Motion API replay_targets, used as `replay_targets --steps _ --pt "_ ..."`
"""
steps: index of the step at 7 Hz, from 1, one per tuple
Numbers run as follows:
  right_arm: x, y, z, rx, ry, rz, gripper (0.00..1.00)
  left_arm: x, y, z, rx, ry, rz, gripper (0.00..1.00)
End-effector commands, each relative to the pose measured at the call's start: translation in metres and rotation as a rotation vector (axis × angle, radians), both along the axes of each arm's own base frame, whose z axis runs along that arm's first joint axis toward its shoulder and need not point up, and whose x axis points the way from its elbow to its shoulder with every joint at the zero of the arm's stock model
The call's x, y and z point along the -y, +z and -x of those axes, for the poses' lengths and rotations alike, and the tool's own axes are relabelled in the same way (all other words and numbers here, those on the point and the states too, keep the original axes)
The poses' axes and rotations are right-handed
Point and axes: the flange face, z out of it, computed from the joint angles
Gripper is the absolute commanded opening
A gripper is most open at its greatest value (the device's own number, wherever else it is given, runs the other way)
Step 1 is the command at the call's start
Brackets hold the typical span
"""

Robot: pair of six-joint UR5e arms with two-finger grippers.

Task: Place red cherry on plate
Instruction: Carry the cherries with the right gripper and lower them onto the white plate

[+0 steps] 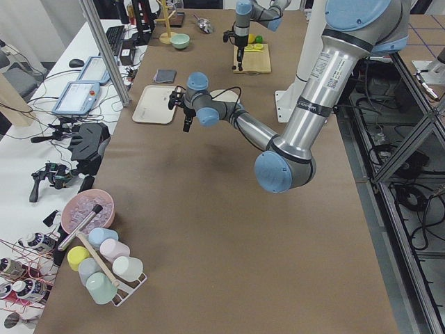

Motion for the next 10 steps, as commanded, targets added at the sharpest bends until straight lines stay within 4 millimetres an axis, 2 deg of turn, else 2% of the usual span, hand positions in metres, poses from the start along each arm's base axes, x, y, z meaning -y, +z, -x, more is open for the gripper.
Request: replay_targets --steps 1,2,3,4,5,6,8,9,10 --pt "0.041 -0.055 0.074 -0.003 0.018 -0.020 0.00 0.000 0.014 0.009 0.021 0.005 -0.007 0.98" --pt "0.054 -0.065 0.097 -0.014 0.017 -0.018 0.00 0.004 0.020 0.021 0.022 -0.006 -0.002 0.98" --pt "0.060 -0.068 0.115 0.002 0.020 -0.035 0.00 0.005 0.027 0.025 0.042 0.009 -0.025 0.98" --pt "0.059 -0.058 0.140 0.022 0.015 -0.059 0.00 0.005 0.029 0.026 0.048 0.014 -0.033 0.98" --pt "0.055 -0.054 0.156 0.037 0.007 -0.069 0.00 0.007 0.033 0.027 0.059 0.013 -0.038 0.98" --pt "0.054 -0.060 0.163 0.039 0.001 -0.071 0.00 0.004 0.040 0.030 0.065 0.018 -0.034 0.98" --pt "0.054 -0.064 0.165 0.043 0.005 -0.069 0.99 0.004 0.040 0.030 0.066 0.017 -0.035 0.98" --pt "0.054 -0.073 0.164 0.055 0.008 -0.071 1.00 0.004 0.040 0.031 0.063 0.020 -0.033 0.98" --pt "0.072 -0.082 0.149 0.062 0.028 -0.075 1.00 0.005 0.040 0.035 0.065 0.014 -0.030 0.98"
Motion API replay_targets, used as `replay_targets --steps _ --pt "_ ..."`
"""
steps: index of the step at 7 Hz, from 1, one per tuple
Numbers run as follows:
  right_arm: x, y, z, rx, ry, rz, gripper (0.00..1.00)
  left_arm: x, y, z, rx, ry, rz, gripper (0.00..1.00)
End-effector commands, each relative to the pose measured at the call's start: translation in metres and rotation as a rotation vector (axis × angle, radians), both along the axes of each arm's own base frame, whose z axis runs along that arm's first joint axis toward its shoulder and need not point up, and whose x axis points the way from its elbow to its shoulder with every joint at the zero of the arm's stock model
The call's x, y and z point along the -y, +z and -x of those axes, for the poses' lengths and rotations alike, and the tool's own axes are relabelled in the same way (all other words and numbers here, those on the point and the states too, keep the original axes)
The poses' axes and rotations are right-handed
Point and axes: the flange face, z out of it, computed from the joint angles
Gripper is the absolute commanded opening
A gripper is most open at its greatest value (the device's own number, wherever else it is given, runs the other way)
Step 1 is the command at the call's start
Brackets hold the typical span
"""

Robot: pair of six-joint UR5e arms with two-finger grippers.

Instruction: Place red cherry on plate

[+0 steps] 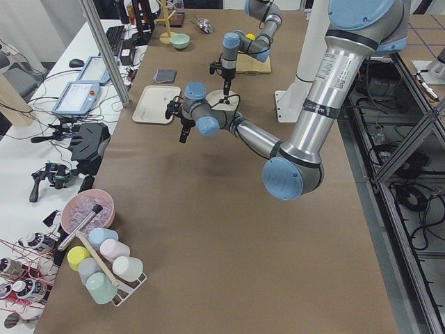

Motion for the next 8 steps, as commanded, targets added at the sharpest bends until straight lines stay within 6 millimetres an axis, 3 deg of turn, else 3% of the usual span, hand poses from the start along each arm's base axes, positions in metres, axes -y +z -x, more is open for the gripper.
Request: replay_targets --steps 1,2,3,4,5,6,8 --pt "0.047 -0.008 -0.049 0.020 0.032 0.017 1.00 0.001 0.004 0.027 0.007 0.023 -0.029 0.98" --pt "0.068 0.011 -0.096 -0.003 0.007 0.023 1.00 0.011 0.023 0.072 0.019 0.039 -0.040 0.98" --pt "0.075 0.047 -0.153 -0.046 -0.025 -0.038 1.00 0.017 0.044 0.122 0.011 0.045 -0.027 0.98" --pt "0.092 0.092 -0.230 -0.059 -0.081 -0.075 1.00 0.018 0.077 0.198 -0.008 0.063 -0.025 0.98" --pt "0.114 0.133 -0.315 -0.021 -0.117 -0.067 1.00 0.015 0.099 0.256 -0.018 0.064 -0.027 0.98" --pt "0.122 0.184 -0.393 -0.016 -0.144 -0.098 1.00 0.011 0.118 0.298 0.024 0.053 -0.026 0.98" --pt "0.107 0.312 -0.516 -0.111 -0.169 -0.116 1.00 0.003 0.157 0.372 0.137 0.110 -0.042 0.98"
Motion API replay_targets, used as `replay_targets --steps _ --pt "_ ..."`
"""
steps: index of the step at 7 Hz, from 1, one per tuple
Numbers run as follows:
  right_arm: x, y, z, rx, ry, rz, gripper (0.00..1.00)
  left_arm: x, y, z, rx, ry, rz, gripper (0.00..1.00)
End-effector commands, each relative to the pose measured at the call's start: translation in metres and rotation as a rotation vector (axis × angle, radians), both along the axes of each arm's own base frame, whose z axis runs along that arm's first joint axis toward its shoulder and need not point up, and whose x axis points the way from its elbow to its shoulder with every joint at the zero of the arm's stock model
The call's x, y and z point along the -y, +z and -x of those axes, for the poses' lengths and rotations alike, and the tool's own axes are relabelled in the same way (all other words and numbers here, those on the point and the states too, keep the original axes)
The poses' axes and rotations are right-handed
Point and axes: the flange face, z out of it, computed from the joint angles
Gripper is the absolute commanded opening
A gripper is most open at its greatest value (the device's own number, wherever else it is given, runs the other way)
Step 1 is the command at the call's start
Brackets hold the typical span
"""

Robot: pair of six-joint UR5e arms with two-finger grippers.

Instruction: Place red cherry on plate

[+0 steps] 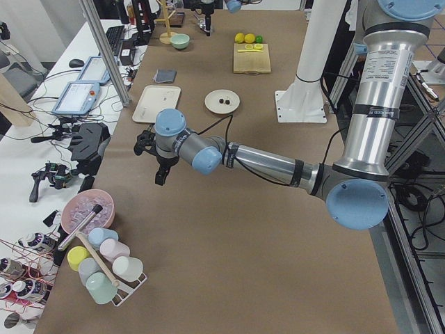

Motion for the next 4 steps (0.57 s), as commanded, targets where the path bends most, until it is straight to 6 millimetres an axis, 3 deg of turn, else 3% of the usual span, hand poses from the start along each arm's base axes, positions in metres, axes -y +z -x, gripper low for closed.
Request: replay_targets --steps 1,2,3,4 --pt "-0.031 0.135 -0.136 -0.079 0.015 0.035 1.00 -0.022 0.046 0.069 0.081 0.055 0.025 0.98" --pt "-0.048 0.192 -0.191 -0.095 -0.013 0.010 1.00 -0.046 0.084 0.077 0.153 0.048 0.066 0.98" --pt "-0.066 0.226 -0.223 -0.094 -0.001 0.025 1.00 -0.050 0.095 0.081 0.199 0.043 0.076 0.98" --pt "-0.082 0.234 -0.243 -0.088 0.043 0.045 1.00 -0.055 0.102 0.081 0.194 0.045 0.090 0.98"
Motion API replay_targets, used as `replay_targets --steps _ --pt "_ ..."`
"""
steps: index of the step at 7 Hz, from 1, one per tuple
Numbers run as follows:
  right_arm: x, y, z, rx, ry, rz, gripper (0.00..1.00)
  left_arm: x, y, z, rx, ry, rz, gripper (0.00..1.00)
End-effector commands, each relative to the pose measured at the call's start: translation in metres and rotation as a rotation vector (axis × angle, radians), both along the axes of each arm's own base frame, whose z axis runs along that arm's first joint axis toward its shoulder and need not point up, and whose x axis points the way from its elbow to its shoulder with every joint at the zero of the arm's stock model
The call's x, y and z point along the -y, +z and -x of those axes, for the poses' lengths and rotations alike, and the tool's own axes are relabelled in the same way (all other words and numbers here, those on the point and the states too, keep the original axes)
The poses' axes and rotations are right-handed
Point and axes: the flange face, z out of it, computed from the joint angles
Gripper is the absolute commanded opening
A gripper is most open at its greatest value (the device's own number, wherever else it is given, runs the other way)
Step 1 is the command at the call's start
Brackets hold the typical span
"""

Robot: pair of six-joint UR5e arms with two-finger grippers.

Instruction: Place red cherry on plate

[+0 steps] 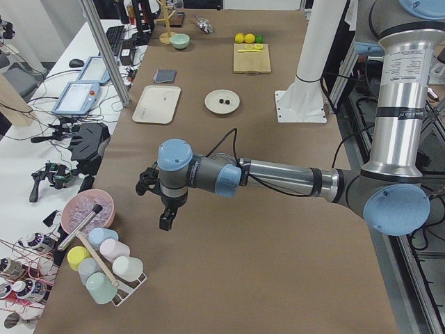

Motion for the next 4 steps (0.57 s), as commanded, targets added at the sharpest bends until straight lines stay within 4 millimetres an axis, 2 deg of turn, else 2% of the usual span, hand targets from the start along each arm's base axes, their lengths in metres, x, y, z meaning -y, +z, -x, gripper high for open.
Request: replay_targets --steps 1,2,3,4 --pt "-0.026 0.022 -0.046 0.004 0.063 0.007 1.00 -0.013 0.018 0.003 0.019 0.002 0.024 0.98" --pt "-0.025 0.009 -0.054 0.004 0.081 0.022 1.00 -0.013 0.017 0.003 0.016 0.000 0.024 0.98" --pt "-0.028 -0.013 -0.054 -0.006 0.077 0.041 1.00 -0.013 0.018 0.003 0.015 -0.001 0.027 0.98" --pt "-0.033 -0.014 -0.053 -0.007 0.072 0.047 1.00 -0.012 0.017 0.003 0.015 -0.001 0.025 0.98"
